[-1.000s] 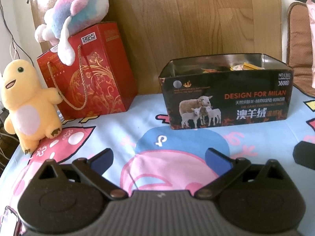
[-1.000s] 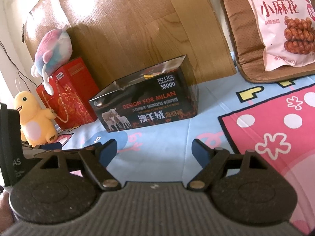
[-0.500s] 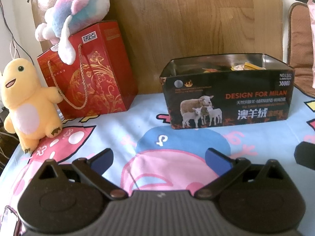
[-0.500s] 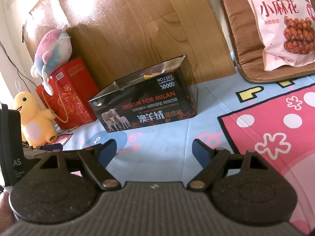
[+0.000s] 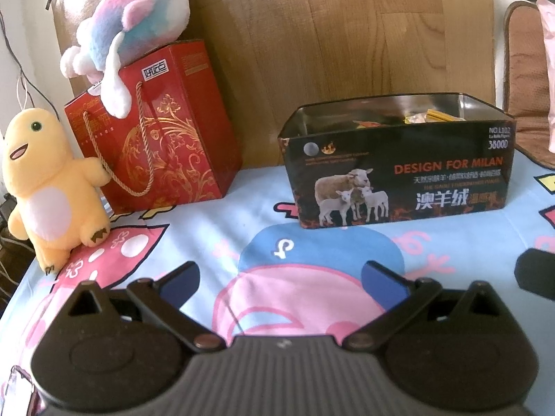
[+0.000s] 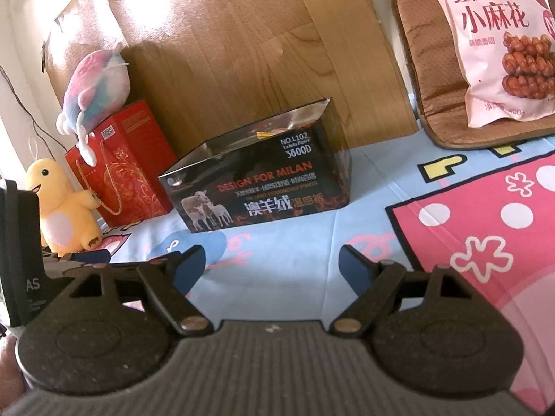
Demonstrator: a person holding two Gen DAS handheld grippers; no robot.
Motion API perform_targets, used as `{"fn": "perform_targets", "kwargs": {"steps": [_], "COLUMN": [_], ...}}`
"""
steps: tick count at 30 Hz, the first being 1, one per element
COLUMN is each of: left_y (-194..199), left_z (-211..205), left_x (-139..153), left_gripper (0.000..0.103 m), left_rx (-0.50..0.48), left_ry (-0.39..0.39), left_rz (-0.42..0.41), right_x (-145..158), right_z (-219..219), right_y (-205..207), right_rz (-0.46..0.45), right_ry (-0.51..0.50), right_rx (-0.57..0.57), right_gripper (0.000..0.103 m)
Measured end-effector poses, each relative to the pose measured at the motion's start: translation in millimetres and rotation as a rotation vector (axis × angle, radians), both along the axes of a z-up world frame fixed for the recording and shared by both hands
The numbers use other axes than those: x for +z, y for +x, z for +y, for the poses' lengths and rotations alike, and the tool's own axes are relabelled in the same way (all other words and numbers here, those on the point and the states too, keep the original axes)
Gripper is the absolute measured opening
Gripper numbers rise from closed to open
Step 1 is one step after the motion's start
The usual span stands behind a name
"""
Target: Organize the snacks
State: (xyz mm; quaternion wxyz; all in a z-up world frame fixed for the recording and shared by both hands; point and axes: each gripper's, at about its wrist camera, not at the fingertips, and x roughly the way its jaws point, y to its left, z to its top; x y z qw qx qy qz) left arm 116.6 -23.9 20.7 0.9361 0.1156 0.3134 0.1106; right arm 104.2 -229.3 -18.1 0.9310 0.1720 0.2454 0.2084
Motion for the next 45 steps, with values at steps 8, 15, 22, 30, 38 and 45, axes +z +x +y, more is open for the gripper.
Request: {"fn": "perform_targets", "kwargs": {"steps": [8, 15, 22, 30, 38, 45], "left_y": [-0.5, 0.0, -7.3, -53.6, -103.8, -132.3], "left_z": [-1.8, -1.3, -6.3, -11.8, -24.6, -33.1], "left_x": [-0.2, -0.8, 3.5, 24.4, 34.0, 46.3], "left_gripper": [0.103, 0.103, 0.103, 0.103, 0.103, 0.103], "left_rx": [0.003, 0.023, 0.046, 0.077, 0.060, 0.051], "left_ry": [0.008, 0.014, -0.022, -0.055, -0.044, 0.010], "left_rz": [-0.001, -0.007, 0.028, -0.006, -0.041, -0.101], "right_x": [-0.2, -0.9, -0.5, 4.9, 9.8, 19.8], "right_z": [-0.4, -2.0, -1.5, -6.0, -23.8, -17.4], "right_y": [0.2, 0.7, -0.3, -22.6, -91.8, -119.7], "right_rz": [-0.001, 0.007, 0.006, 0.063, 0.026, -0.014], "right_ry": [0.001, 0.011, 0.000, -0.018, 0.087, 0.098], "right_rx": [0.001, -0.009, -0.012, -0.012, -0.049, -0.028], "right_gripper": [0.086, 0.086, 0.086, 0.086, 0.088, 0.088]}}
